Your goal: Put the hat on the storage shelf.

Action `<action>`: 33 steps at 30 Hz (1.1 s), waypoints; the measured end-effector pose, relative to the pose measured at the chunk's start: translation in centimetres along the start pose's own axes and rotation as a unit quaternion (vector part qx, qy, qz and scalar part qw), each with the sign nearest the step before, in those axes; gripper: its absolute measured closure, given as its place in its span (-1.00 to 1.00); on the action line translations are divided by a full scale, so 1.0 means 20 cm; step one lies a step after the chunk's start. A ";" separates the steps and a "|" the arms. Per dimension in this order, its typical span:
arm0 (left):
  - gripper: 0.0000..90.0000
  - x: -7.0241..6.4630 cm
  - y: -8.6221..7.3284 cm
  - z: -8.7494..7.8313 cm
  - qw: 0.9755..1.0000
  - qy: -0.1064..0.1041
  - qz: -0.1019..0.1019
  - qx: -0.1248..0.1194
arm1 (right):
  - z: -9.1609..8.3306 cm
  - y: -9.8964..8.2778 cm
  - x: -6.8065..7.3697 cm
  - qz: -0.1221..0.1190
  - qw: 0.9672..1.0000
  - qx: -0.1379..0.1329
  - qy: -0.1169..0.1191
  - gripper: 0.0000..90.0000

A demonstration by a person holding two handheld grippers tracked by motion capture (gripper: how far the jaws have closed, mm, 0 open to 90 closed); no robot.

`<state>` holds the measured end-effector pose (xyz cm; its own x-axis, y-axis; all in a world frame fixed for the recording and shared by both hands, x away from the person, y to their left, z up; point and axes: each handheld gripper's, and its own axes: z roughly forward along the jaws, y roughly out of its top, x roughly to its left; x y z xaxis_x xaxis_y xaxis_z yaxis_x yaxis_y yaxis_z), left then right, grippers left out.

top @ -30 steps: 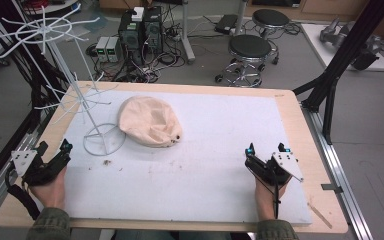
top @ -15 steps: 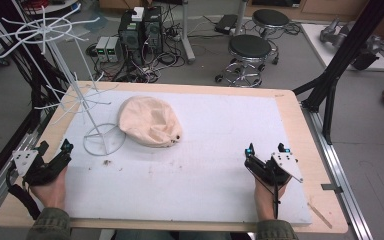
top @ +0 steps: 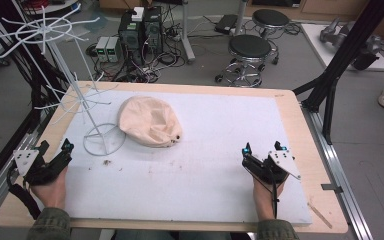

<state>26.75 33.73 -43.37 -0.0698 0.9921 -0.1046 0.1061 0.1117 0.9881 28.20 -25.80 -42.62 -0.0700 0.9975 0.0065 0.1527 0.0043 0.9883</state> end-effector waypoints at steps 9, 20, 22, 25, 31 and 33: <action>-0.33 -0.03 -0.01 0.00 1.000 -0.010 0.008 0.005 | 0.02 0.11 0.02 0.003 0.999 -0.021 0.027 -0.89; -0.33 -0.02 -0.01 0.00 1.000 -0.011 0.006 0.013 | 0.17 0.29 0.08 -0.015 0.995 0.016 0.094 -0.89; -0.33 -0.02 -0.01 0.00 1.000 -0.010 0.004 0.011 | 0.20 0.32 0.10 -0.021 0.994 0.018 0.105 -0.89; -0.33 -0.03 -0.01 0.00 1.000 -0.011 0.004 0.011 | 0.22 0.35 0.13 -0.022 0.992 0.023 0.119 -0.89; -0.33 -0.02 -0.01 0.00 1.000 -0.011 0.003 0.009 | 0.31 0.38 0.18 -0.024 0.990 0.036 0.132 -0.89; -0.33 -0.02 -0.01 0.00 1.000 -0.010 0.003 0.009 | 0.34 0.39 0.20 -0.021 0.990 0.038 0.134 -0.89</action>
<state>26.76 33.27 -43.55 -0.0486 0.9936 -0.1015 0.1250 0.1069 0.9864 35.81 -21.39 -35.93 -0.3351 0.9420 0.0159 0.2175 0.0609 0.9742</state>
